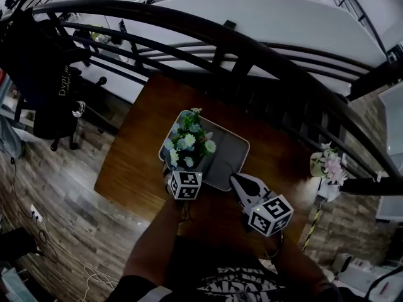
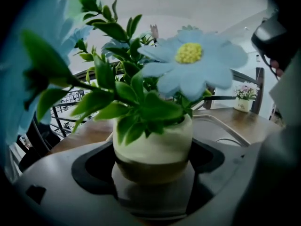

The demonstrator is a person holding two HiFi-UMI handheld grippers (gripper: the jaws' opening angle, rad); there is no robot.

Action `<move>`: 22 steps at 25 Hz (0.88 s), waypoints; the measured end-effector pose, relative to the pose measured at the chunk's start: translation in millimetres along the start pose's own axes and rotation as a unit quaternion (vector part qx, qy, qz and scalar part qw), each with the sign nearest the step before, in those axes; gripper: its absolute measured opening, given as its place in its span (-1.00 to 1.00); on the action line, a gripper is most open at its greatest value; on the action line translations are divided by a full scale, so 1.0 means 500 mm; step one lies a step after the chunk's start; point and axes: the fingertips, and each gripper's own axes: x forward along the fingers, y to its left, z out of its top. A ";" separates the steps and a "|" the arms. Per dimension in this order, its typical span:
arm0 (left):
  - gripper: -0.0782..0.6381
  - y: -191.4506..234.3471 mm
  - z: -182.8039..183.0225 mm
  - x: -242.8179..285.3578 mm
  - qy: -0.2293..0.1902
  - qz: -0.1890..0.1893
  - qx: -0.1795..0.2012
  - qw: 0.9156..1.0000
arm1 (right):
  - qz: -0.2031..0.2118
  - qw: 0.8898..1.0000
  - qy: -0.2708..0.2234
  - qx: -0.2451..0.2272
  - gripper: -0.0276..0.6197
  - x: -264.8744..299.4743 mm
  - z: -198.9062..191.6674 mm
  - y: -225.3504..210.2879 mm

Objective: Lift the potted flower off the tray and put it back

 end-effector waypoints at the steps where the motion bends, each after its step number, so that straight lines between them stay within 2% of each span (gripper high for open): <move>1: 0.52 0.000 -0.001 0.003 0.003 0.002 0.003 1.000 | -0.003 1.000 -0.001 0.001 -0.92 -0.002 -0.001 -0.004; 7: 0.52 -0.002 -0.009 0.006 0.022 0.004 0.028 0.999 | -0.009 1.000 -0.004 0.006 -0.92 -0.011 0.002 -0.005; 11: 0.52 0.006 -0.019 0.004 0.044 -0.001 0.026 0.999 | -0.006 1.000 -0.005 0.006 -0.92 -0.013 0.005 0.006; 15: 0.52 0.001 -0.033 0.002 0.061 -0.007 0.007 0.998 | -0.002 1.000 -0.013 0.002 -0.92 -0.025 0.014 0.011; 18: 0.52 -0.003 -0.036 -0.018 0.059 0.001 0.013 0.998 | -0.002 1.000 -0.020 0.004 -0.92 -0.041 0.010 0.016; 22: 0.52 0.002 -0.037 -0.066 0.056 0.012 0.005 0.998 | 0.003 1.000 -0.021 0.002 -0.92 -0.062 0.014 0.030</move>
